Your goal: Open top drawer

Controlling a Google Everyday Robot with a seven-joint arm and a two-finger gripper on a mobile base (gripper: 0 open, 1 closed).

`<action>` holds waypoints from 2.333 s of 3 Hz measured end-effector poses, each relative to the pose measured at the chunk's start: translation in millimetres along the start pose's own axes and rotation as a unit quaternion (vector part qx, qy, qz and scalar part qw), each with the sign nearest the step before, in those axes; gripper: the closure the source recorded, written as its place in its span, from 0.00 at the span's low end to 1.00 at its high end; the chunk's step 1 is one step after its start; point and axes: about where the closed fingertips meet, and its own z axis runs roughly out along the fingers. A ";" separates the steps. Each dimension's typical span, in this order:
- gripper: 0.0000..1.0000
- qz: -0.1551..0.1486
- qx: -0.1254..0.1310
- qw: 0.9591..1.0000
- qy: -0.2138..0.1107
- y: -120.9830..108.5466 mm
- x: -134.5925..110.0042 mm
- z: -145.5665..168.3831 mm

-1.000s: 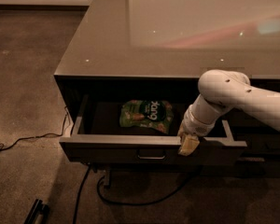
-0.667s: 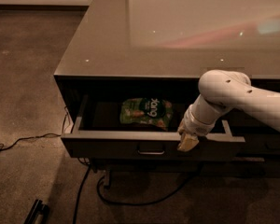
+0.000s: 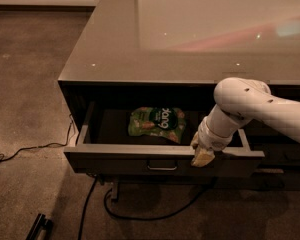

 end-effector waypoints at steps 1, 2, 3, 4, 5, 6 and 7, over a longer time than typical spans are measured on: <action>0.39 0.000 0.000 1.000 0.000 0.0 0.0 0.0; 0.17 0.000 0.000 1.000 0.000 0.0 0.0 0.0; 0.00 0.000 0.000 1.000 0.000 0.0 0.0 0.1; 0.00 -0.001 -0.001 1.000 -0.016 -1.5 0.4 4.9; 0.00 -0.009 0.021 0.999 -0.039 -11.9 -1.8 -11.3; 0.00 -0.023 0.052 0.997 -0.044 -20.7 -8.7 -35.6; 0.00 -0.032 0.070 0.996 -0.049 -16.6 -14.1 -52.3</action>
Offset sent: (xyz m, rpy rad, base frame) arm 0.0000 0.0000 0.0000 0.0000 0.0000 0.0000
